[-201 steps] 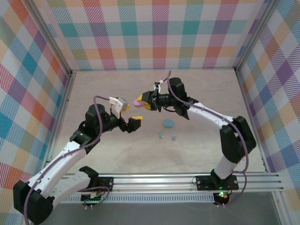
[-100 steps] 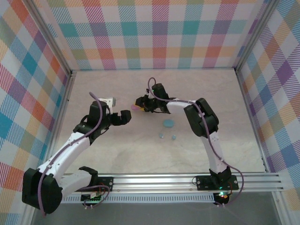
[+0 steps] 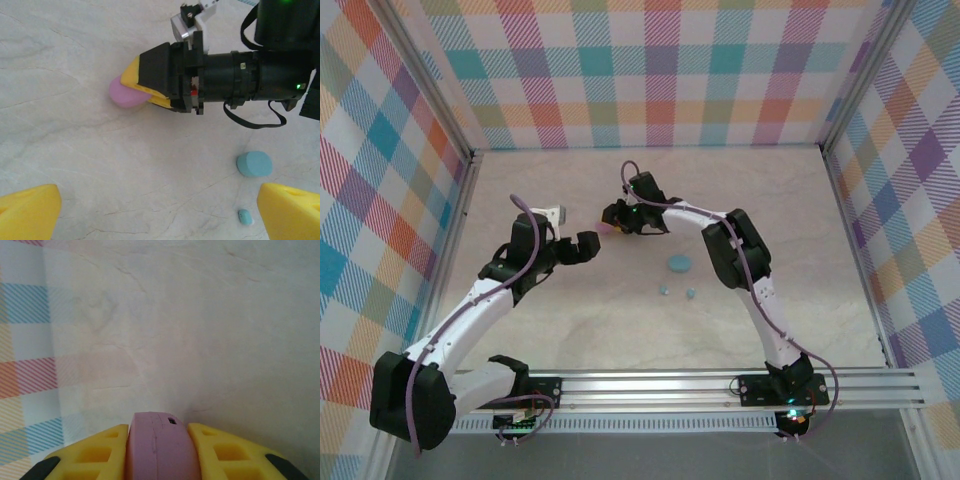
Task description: Insert wireless bluetooth earbuds into charging case
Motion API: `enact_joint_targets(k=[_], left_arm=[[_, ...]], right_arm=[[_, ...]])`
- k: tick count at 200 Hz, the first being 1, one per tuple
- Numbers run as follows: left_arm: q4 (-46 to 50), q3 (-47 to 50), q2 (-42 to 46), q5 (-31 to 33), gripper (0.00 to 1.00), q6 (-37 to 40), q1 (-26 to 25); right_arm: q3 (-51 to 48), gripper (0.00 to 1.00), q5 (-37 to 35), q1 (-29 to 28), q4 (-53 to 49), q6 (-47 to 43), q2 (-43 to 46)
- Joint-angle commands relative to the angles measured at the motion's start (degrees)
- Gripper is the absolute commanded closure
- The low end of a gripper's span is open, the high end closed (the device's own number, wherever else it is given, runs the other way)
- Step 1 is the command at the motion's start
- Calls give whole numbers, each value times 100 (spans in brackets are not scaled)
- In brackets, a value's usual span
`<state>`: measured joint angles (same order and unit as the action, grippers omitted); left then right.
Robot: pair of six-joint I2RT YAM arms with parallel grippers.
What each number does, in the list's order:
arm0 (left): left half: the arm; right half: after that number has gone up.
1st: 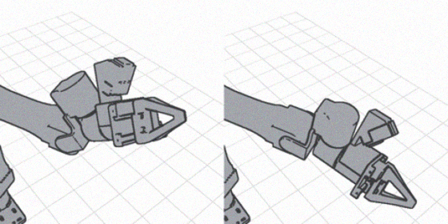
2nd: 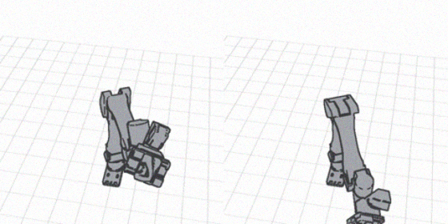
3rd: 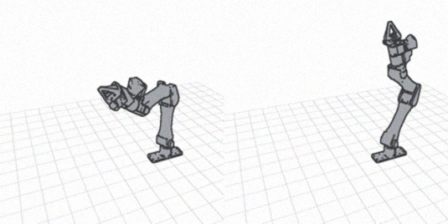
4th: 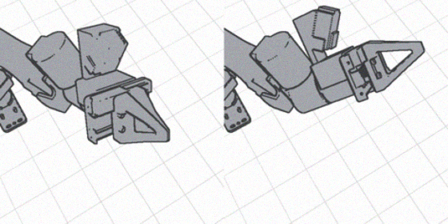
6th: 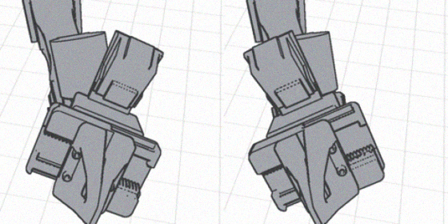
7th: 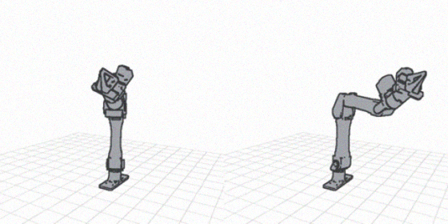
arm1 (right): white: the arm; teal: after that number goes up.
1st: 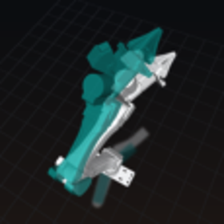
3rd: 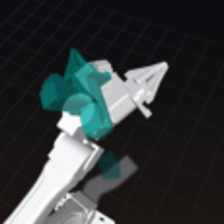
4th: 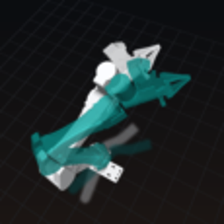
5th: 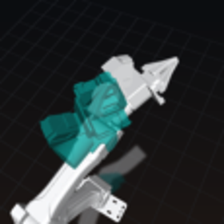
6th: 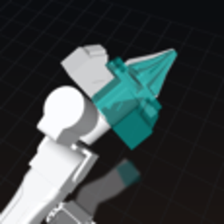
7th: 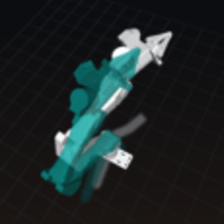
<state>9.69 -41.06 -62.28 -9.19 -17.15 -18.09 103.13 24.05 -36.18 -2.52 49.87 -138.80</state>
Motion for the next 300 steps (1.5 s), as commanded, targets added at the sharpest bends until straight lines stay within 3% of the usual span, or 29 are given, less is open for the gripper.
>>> enact_joint_targets(k=[1, 20, 109, 163, 199, 222, 255, 286, 300], left_arm=[[-187, 137, 114, -92, 0, 10, 86], [-179, 168, 169, -128, 0, 18, 95], [-56, 291, 447, -213, 0, 106, 116], [97, 278, 556, -328, 0, 239, 112], [135, 242, 592, -382, 0, 409, 112], [-129, 315, 621, -720, 0, 554, 104], [-485, 463, 664, -1387, 0, 765, 86], [-869, 522, 389, -1834, 0, 783, -68], [-959, 468, 200, -1948, 1, 824, -202]], right_arm=[[376, 68, -307, -81, -971, -427, -195], [505, 66, -418, -89, -1272, -469, -252], [523, 34, -1075, -99, -1952, -853, 207], [506, 29, -1705, -86, -2458, -1078, 659], [297, 28, -1856, -47, -2743, -1550, 1421], [-269, 28, -1485, 92, -2665, -2266, 2148], [-1507, 28, -151, 581, -2522, -3742, 3059], [-2039, 25, -264, 744, -3251, -6018, 3500], [-2245, 25, -730, 744, -3368, -6749, 3591]])
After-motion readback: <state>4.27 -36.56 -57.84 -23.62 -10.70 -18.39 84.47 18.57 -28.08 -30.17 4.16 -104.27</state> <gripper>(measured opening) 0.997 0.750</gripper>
